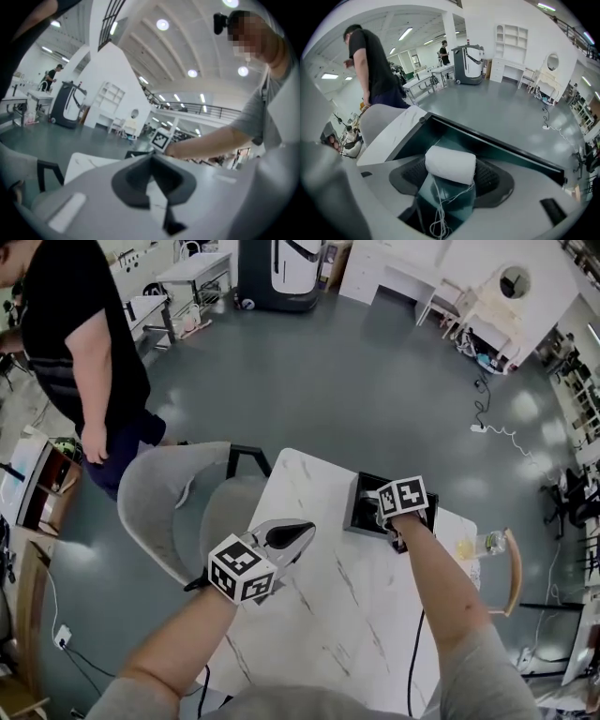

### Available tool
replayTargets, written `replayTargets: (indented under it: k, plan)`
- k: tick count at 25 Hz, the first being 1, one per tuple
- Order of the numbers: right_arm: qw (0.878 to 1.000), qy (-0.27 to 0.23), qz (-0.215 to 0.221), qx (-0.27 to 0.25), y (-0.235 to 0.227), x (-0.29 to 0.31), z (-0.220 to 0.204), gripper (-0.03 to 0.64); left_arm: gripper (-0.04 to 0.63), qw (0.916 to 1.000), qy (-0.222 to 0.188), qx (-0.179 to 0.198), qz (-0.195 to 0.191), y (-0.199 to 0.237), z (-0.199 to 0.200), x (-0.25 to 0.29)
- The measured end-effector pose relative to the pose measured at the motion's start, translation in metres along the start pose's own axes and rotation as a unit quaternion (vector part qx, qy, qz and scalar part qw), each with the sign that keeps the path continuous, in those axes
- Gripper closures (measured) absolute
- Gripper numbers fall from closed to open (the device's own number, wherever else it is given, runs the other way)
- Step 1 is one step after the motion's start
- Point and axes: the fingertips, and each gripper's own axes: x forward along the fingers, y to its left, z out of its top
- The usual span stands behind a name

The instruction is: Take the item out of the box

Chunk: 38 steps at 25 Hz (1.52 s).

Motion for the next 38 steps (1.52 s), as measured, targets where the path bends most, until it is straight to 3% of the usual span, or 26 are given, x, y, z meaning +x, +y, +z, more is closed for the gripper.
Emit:
replayTargets:
  k: [9,22,38]
  plan:
    - [0.996,-0.081,-0.017,0.024,0.011,-0.097,0.041,0.327,0.591,0.9985,-0.029,0.041,-0.022,-0.019,0.072,-0.031]
    - [0.982,-0.183,-0.039,0.026,0.048,-0.229,0.096,0.328,0.592,0.9898,-0.072,0.104,-0.065,-0.063,0.168,-0.067]
    - [0.958,-0.284,-0.045,-0.002,0.083,-0.368,0.136,0.328,0.592,0.9783,-0.103,0.166,-0.069,-0.118,0.259,-0.091]
